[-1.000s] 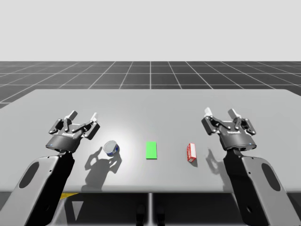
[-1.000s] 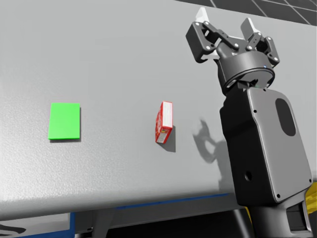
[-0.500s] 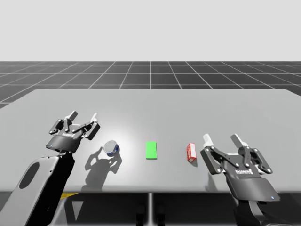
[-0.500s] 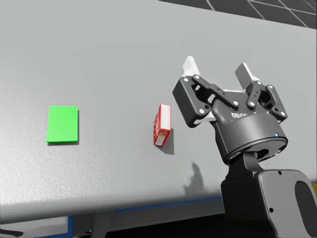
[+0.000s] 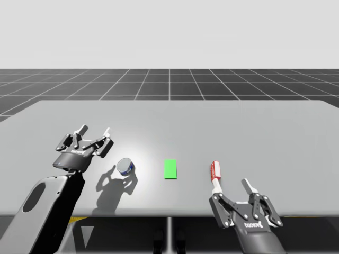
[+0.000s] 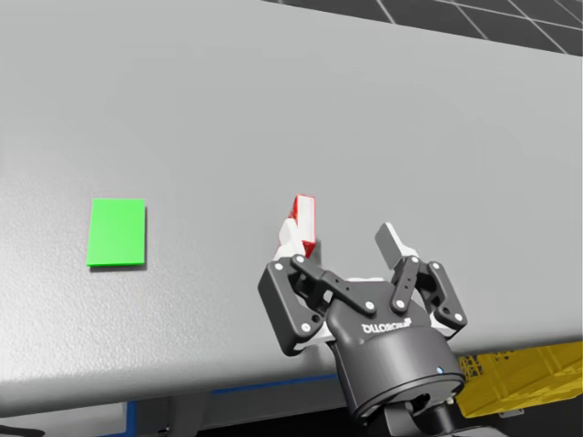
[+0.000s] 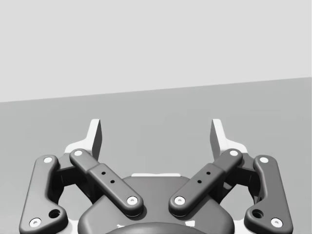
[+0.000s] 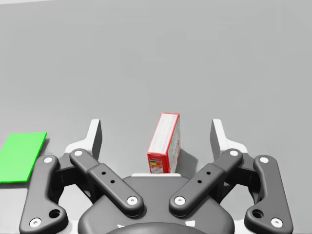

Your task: Look at the card. If it is red, pick the object on the left. If it is green, pick the object on the right.

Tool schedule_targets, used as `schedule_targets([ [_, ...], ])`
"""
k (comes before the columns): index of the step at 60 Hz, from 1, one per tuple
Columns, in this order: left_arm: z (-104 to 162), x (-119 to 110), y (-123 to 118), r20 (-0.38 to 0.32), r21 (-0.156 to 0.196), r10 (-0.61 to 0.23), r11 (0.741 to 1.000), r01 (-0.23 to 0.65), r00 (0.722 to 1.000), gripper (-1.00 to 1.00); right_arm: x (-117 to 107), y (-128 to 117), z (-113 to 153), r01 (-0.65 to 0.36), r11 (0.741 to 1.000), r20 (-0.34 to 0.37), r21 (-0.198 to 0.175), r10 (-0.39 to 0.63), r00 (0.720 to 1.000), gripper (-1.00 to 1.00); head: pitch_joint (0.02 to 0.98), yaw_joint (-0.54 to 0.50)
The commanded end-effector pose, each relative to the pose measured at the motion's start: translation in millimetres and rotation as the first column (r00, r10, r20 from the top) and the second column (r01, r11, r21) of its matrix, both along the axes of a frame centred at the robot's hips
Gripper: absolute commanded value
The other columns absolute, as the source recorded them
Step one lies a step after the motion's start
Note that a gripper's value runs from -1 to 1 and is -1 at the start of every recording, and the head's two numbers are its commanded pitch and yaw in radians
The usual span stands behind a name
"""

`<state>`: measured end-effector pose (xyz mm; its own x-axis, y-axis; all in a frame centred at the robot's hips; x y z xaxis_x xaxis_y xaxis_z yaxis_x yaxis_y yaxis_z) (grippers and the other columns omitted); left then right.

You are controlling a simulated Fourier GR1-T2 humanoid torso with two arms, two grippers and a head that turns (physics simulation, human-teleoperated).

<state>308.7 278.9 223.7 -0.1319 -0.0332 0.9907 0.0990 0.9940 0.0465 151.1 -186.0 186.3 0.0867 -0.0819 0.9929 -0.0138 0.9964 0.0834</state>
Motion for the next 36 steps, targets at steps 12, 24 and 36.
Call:
schedule_targets([
  [12,-0.5,0.1,-1.3,-0.002,0.006,-0.001,1.000,0.001,1.000,-1.00,10.7,11.9,-37.4,0.036,0.999,-0.109,-0.033,-0.039,0.993,-1.00,0.900,-0.33],
  [24,-0.5,0.1,-1.3,-0.002,0.006,-0.001,1.000,0.001,1.000,-1.00,27.4,13.7,-48.6,0.079,0.995,-0.150,-0.060,-0.087,0.985,-1.00,0.900,-0.32],
  [36,-0.5,0.1,-1.3,-0.002,0.006,-0.001,1.000,0.001,1.000,-1.00,48.6,18.3,-56.2,0.097,0.992,-0.176,-0.083,-0.111,0.978,-1.00,0.899,-0.32],
])
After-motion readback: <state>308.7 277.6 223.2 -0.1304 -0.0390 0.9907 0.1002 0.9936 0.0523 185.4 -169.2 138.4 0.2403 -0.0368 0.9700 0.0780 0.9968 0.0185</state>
